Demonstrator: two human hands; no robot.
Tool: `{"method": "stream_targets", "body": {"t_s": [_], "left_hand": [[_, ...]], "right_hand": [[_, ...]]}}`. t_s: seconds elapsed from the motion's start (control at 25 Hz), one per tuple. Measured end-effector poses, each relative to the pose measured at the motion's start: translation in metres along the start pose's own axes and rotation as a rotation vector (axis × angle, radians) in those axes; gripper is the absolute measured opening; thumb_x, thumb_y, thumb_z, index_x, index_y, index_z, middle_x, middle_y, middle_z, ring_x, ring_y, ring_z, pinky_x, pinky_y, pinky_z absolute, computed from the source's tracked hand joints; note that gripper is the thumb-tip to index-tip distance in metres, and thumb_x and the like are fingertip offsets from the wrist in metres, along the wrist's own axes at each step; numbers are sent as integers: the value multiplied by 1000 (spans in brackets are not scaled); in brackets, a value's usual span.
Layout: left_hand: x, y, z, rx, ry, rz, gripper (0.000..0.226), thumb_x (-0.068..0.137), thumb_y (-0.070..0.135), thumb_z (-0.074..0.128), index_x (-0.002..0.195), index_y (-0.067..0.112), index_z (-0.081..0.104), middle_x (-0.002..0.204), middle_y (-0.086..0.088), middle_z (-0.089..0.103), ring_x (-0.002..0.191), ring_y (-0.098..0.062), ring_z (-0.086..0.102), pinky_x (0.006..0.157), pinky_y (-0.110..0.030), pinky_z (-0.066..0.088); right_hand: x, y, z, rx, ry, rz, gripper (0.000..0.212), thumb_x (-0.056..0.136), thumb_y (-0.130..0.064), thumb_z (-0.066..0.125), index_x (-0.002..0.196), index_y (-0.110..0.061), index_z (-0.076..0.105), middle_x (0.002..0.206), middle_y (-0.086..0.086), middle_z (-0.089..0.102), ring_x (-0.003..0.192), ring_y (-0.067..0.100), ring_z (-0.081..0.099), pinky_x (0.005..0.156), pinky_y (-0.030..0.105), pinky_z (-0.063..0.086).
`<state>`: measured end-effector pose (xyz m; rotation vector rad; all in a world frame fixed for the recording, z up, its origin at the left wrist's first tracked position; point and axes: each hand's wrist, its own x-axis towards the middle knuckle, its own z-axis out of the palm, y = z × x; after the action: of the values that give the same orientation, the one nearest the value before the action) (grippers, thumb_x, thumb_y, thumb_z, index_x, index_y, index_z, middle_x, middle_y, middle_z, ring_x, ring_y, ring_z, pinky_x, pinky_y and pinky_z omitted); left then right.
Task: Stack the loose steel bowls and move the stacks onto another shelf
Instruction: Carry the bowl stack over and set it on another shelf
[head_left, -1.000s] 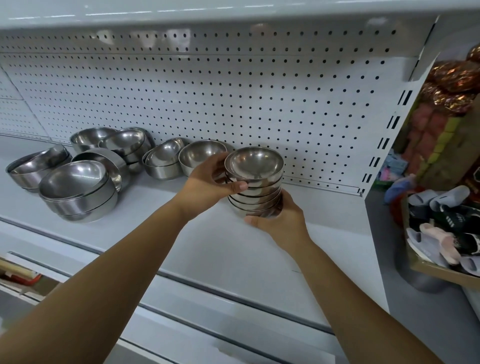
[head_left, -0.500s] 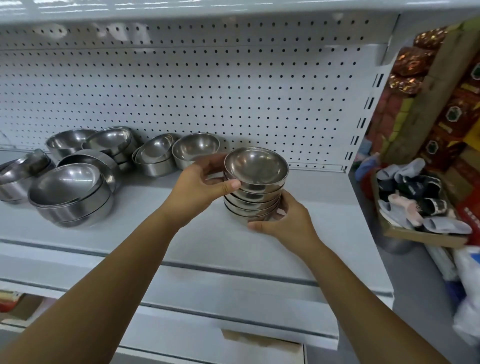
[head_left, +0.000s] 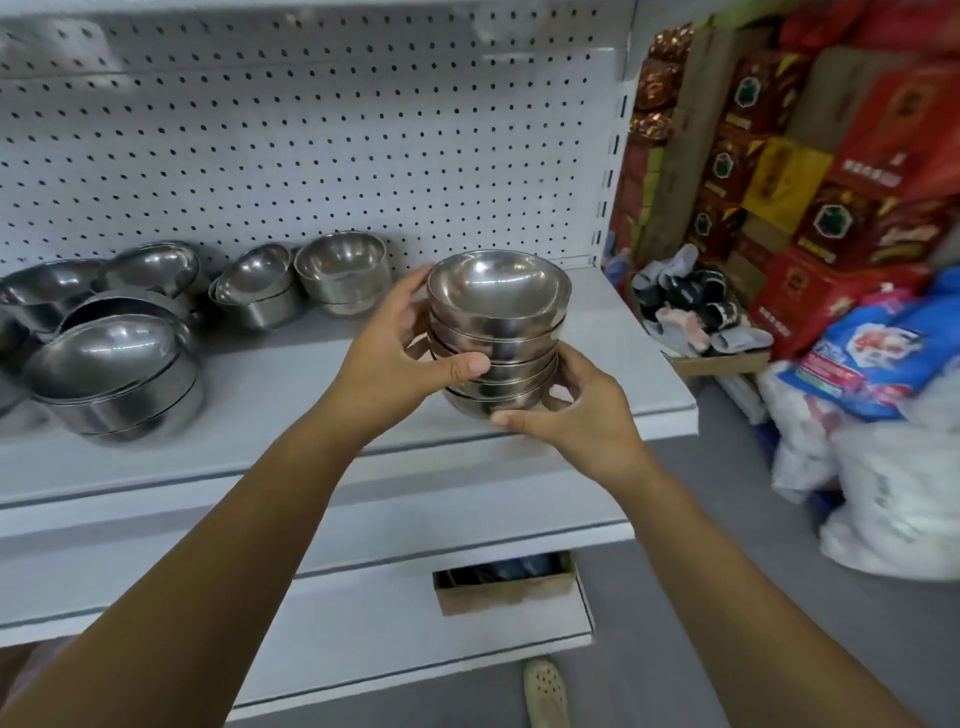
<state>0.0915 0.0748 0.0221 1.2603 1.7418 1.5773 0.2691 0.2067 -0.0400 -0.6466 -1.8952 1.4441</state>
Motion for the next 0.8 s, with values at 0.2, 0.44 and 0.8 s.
{"method": "stream_targets", "body": {"t_s": [0.2, 0.44, 0.8], "left_hand": [[-9, 8, 36, -60, -75, 50, 101, 63, 31, 93, 150, 31, 41, 134, 3, 68, 129, -12, 60, 114, -44, 44], [-4, 32, 102, -137, -147, 101, 93, 69, 26, 91, 149, 28, 44, 126, 0, 71, 120, -9, 65, 100, -27, 52], [39, 77, 245, -182, -396, 168, 99, 63, 25, 90, 150, 23, 44, 133, 3, 68, 121, -6, 65, 100, -25, 53]], "right_hand": [[-44, -10, -31, -23, 118, 25, 74, 62, -15, 100, 128, -18, 66, 114, -5, 76, 112, 7, 69, 93, 19, 56], [-76, -16, -81, -19, 285, 25, 77, 63, -17, 99, 131, -17, 64, 117, -6, 76, 113, 7, 69, 99, 29, 57], [-119, -13, -214, -88, 504, 11, 74, 65, -20, 99, 130, -24, 63, 121, -13, 74, 118, 3, 67, 95, 17, 55]]}}
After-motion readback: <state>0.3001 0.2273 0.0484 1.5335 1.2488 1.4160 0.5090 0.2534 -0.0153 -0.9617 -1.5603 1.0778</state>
